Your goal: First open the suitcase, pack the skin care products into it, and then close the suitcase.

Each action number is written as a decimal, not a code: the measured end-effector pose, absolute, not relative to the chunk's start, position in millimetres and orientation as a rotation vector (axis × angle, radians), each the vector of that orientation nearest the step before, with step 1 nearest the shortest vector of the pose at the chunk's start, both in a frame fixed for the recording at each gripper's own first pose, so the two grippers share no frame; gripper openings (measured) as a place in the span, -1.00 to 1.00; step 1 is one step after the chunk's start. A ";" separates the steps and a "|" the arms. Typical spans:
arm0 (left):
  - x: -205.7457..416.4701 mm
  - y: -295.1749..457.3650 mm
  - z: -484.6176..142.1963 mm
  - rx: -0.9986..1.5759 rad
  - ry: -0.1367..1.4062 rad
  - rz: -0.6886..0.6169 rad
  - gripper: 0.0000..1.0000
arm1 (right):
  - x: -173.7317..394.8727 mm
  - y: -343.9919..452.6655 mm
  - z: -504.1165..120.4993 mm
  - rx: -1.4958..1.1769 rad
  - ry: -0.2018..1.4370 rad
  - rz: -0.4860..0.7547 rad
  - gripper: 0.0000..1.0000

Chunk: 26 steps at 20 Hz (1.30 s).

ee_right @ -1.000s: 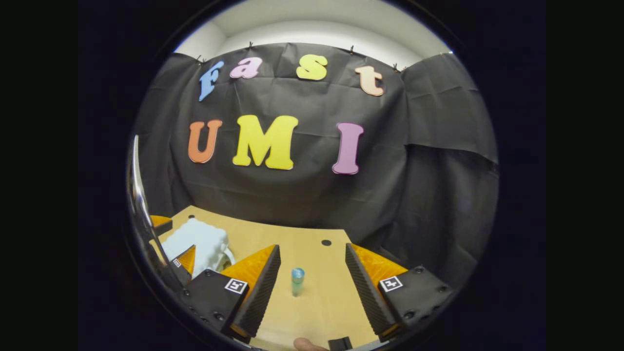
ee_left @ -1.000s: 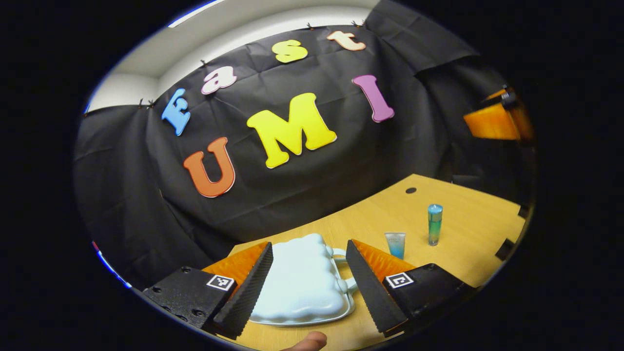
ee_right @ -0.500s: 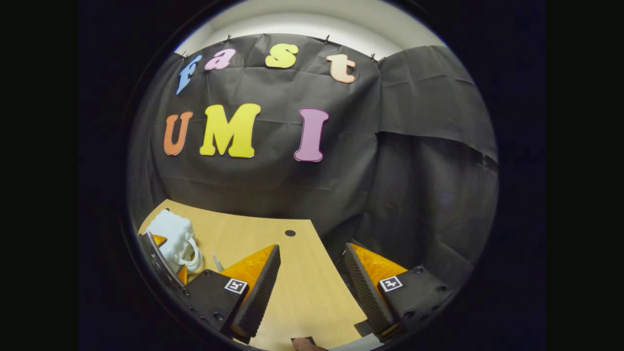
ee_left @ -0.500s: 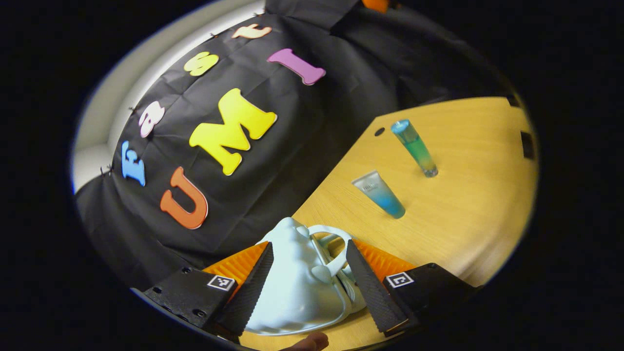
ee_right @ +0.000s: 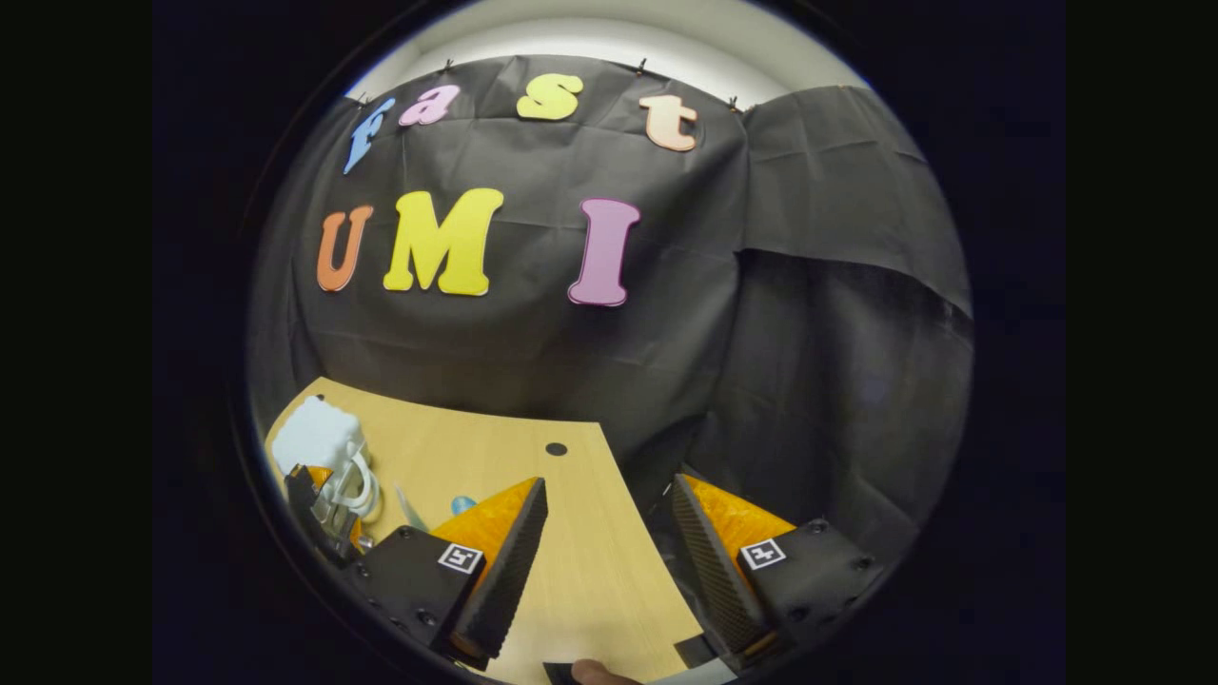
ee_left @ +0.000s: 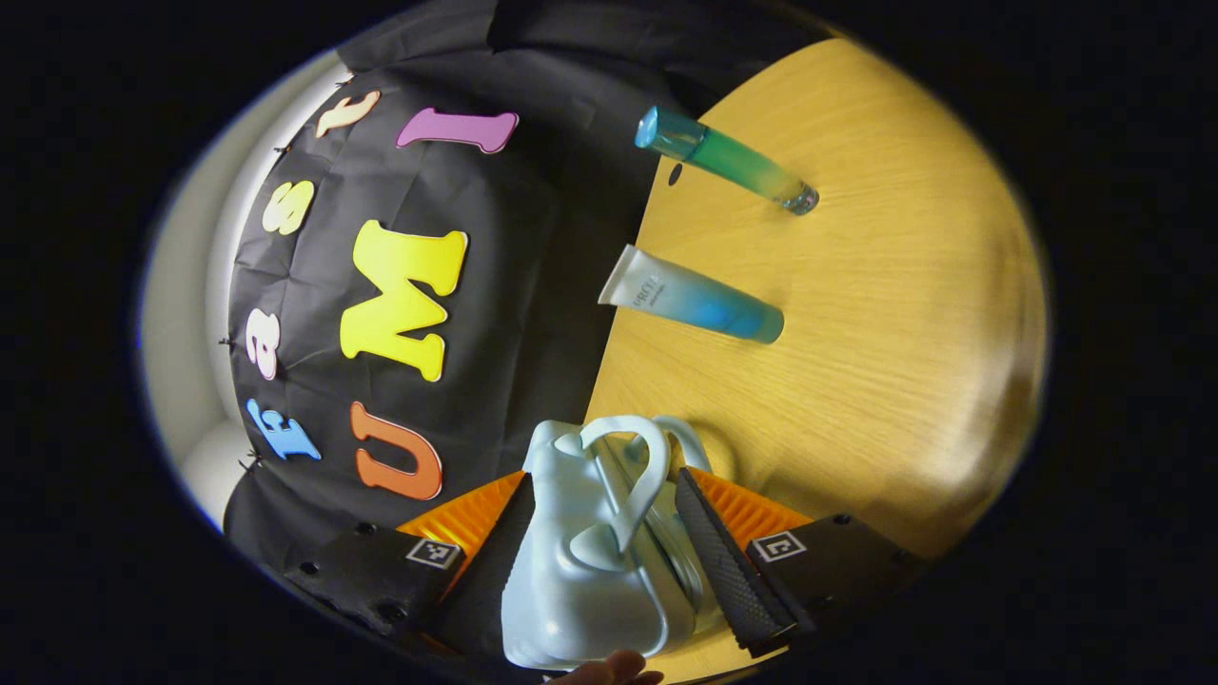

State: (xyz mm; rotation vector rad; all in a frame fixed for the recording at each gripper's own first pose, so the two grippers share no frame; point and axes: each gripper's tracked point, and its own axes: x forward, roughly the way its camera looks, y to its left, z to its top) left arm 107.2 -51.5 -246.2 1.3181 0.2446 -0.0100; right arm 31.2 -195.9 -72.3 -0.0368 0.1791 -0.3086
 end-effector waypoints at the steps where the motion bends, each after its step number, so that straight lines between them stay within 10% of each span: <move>1: 109.9 -50.4 -250.4 1.334 0.262 -0.010 0.89 | 32.4 -197.0 -73.8 -0.033 0.182 -0.308 0.59; 6: 120.6 -56.0 -254.9 1.415 0.270 -0.004 0.72 | 35.3 -199.3 -84.6 -0.018 0.209 -0.303 0.59; 19: 130.0 -48.2 -267.1 1.429 0.353 -0.019 -0.72 | 40.2 -206.6 -103.5 -0.015 0.261 -0.274 0.59; 26: 128.7 -46.7 -254.9 1.342 0.350 -0.030 -0.91 | 42.0 -208.9 -103.1 -0.019 0.256 -0.231 0.59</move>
